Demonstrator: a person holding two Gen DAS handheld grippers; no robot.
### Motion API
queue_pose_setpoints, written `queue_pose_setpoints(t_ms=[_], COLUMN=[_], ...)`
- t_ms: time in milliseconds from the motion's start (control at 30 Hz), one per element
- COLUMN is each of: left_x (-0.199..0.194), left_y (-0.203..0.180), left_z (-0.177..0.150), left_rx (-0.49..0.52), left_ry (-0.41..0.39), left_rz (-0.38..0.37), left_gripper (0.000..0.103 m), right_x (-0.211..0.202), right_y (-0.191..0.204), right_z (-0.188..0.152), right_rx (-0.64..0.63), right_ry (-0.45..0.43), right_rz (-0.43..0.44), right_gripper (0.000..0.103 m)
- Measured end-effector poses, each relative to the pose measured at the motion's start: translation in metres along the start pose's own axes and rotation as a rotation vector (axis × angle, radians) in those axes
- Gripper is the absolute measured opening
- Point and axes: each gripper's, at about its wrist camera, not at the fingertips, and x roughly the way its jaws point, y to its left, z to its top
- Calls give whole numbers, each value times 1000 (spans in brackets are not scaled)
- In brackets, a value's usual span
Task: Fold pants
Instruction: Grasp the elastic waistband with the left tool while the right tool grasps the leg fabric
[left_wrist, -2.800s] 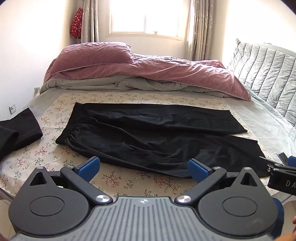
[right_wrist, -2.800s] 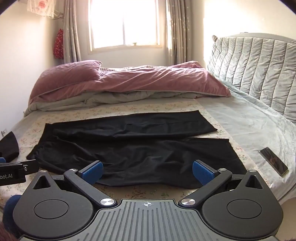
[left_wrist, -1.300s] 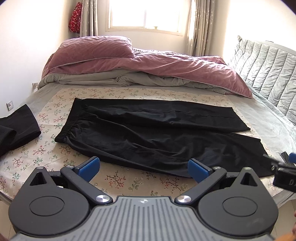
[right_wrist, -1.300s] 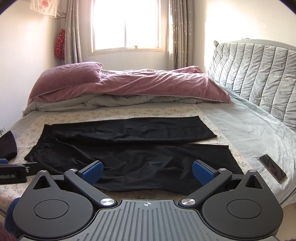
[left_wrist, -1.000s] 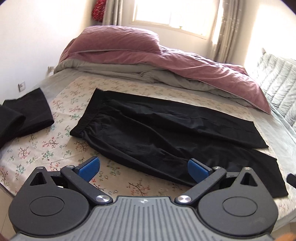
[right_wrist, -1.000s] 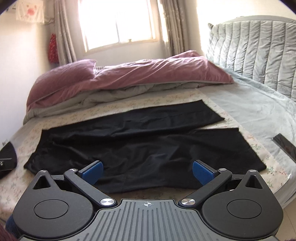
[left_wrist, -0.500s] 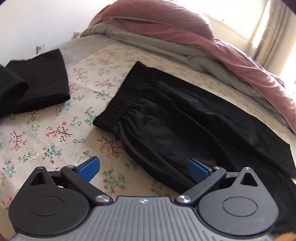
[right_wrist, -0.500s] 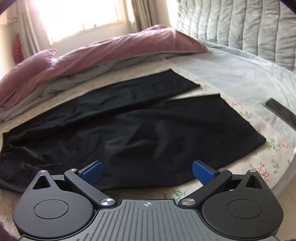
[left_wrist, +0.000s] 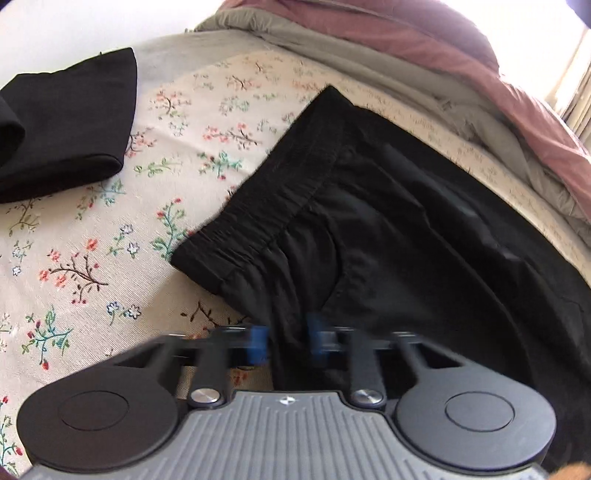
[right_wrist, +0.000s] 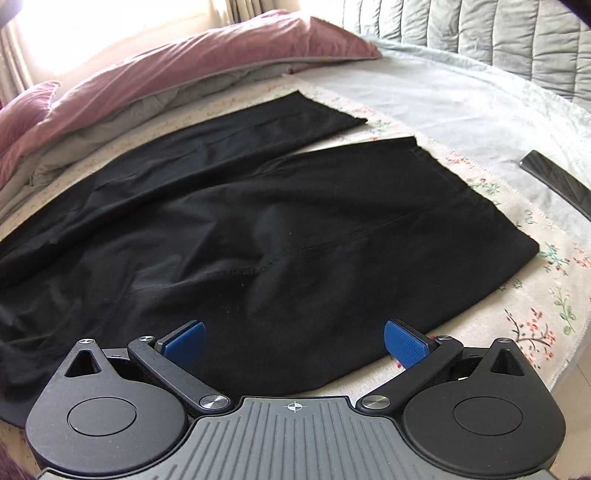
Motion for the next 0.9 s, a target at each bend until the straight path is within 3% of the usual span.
queue_pose_setpoints(t_ms=[133,400,600,700,733,767,900], left_x=[-18,-54,-62,-61,-63,-66,-97], left_y=[23,72,90,91,91,93,100], left_z=[-2,-10,-25,-23,-22,-20,-13], left_rx=[-32,14,77,106,109,107,61], left_ry=[-28,-96,-92,-52,-37,-14,-12], left_rz=[-14,8,22,20,33,36,-50], left_gripper=[17,17,18,32,46,50,52], right_x=[5,13,16,18,17,17,14], right_y=[-3,-17,-25,-25,-26,-26,-28], right_z=[5,3,-3,-3,-2,1,11], right_rx=[-21,-13,-46,-71,-77,-82,-103], right_ry=[2,35,46,50,51,51,26], right_rz=[3,-21,-58,-67,-66,-64,-64], right_gripper=[103,103,103,103,103,103,103])
